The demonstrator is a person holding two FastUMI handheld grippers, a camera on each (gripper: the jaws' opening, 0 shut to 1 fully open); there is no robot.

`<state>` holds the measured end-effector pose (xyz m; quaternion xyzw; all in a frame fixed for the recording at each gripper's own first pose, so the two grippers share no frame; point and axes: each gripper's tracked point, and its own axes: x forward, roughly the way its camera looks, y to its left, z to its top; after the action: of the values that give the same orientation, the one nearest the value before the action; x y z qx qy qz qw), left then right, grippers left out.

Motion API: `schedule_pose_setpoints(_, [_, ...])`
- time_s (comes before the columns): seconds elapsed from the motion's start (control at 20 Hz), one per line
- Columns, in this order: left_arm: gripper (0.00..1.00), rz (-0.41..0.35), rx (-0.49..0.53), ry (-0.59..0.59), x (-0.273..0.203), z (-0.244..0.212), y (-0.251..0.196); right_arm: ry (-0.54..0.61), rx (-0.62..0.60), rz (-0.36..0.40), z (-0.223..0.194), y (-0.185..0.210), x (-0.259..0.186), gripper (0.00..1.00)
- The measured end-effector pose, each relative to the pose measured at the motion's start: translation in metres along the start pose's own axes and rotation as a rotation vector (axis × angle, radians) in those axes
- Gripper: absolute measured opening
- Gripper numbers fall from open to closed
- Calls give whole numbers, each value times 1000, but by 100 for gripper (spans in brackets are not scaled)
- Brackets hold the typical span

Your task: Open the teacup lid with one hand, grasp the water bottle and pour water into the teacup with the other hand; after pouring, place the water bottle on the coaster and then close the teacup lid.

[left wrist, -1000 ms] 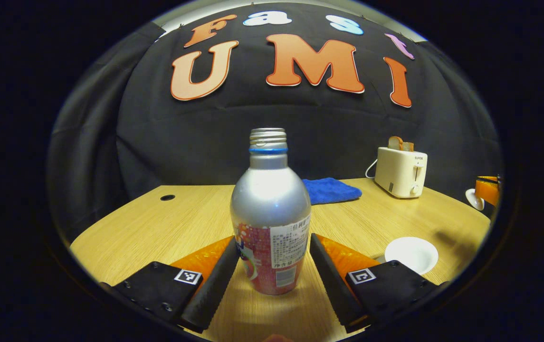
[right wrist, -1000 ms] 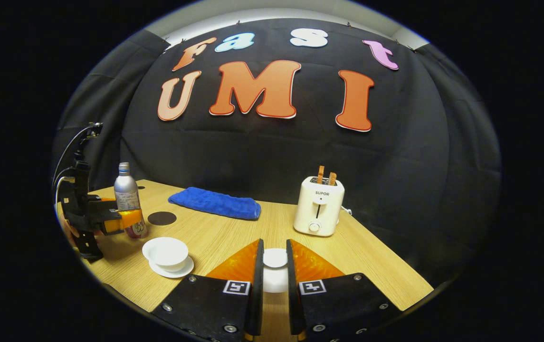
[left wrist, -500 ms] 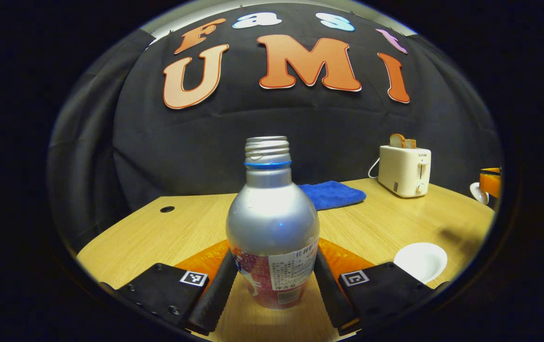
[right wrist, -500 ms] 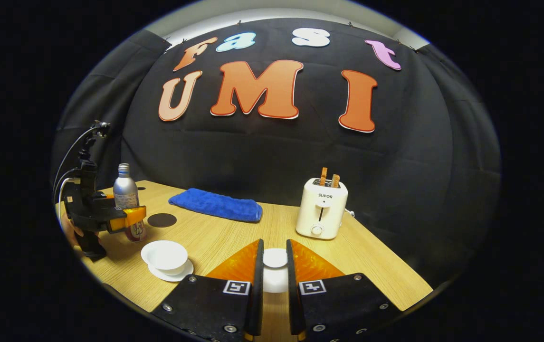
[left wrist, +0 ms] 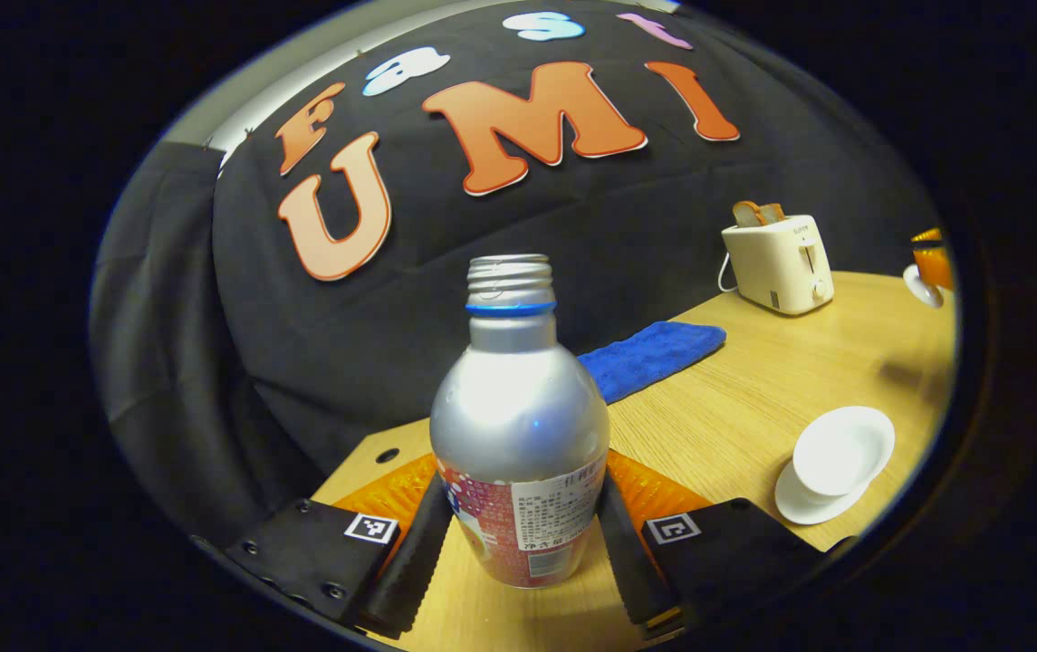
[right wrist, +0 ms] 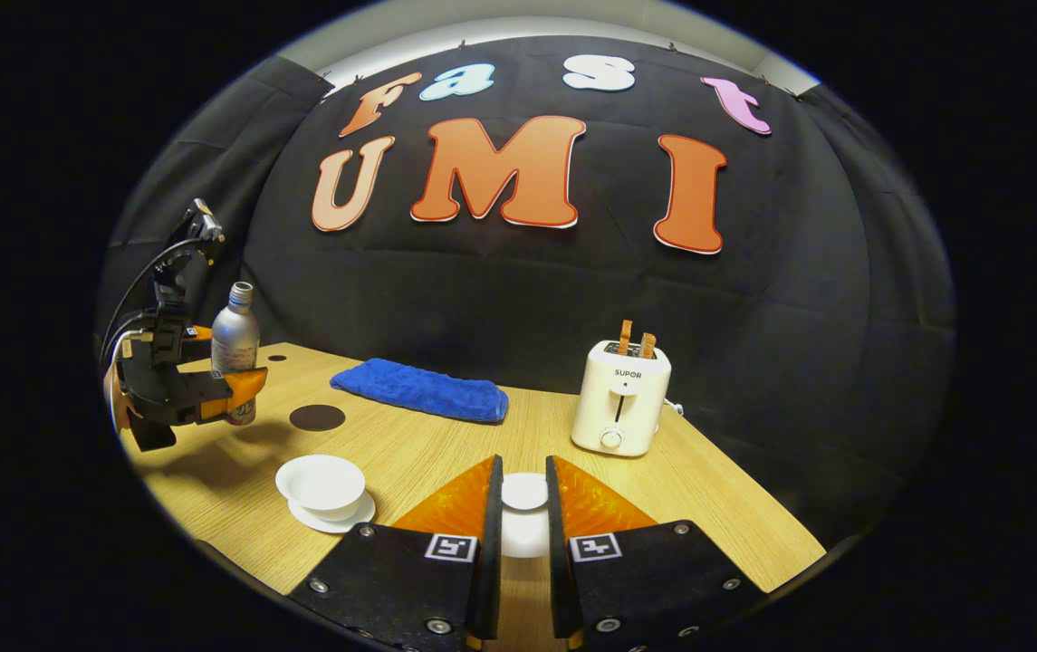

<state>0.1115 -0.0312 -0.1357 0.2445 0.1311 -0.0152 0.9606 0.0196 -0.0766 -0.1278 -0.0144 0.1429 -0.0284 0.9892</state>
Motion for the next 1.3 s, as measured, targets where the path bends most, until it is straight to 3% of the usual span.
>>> schedule_pose_setpoints(0.55, [84, 9, 470, -85, -16, 28, -38, 1, 19, -9, -6, -7, -3, 23])
schedule_pose_setpoints(0.6, [84, 12, 509, -94, -17, 30, -41, 1, 20, -15, -9, -13, -7, 19])
schedule_pose_setpoints(0.65, [84, 17, 550, -102, -18, 34, -44, 1, 21, -20, -14, -19, -13, 23])
schedule_pose_setpoints(0.9, [84, 35, 756, -146, -21, 40, -54, 3, 22, -37, -19, -28, -19, 23])
schedule_pose_setpoints(0.95, [80, 35, 793, -149, -23, 39, -56, 2, 22, -37, -20, -29, -20, 23])
schedule_pose_setpoints(1.0, [87, 27, 817, -152, -23, 37, -60, 3, 23, -39, -21, -29, -21, 23])
schedule_pose_setpoints(1.3, [84, 32, 984, -156, -21, 34, -63, 16, 38, -30, -31, -31, -26, 23])
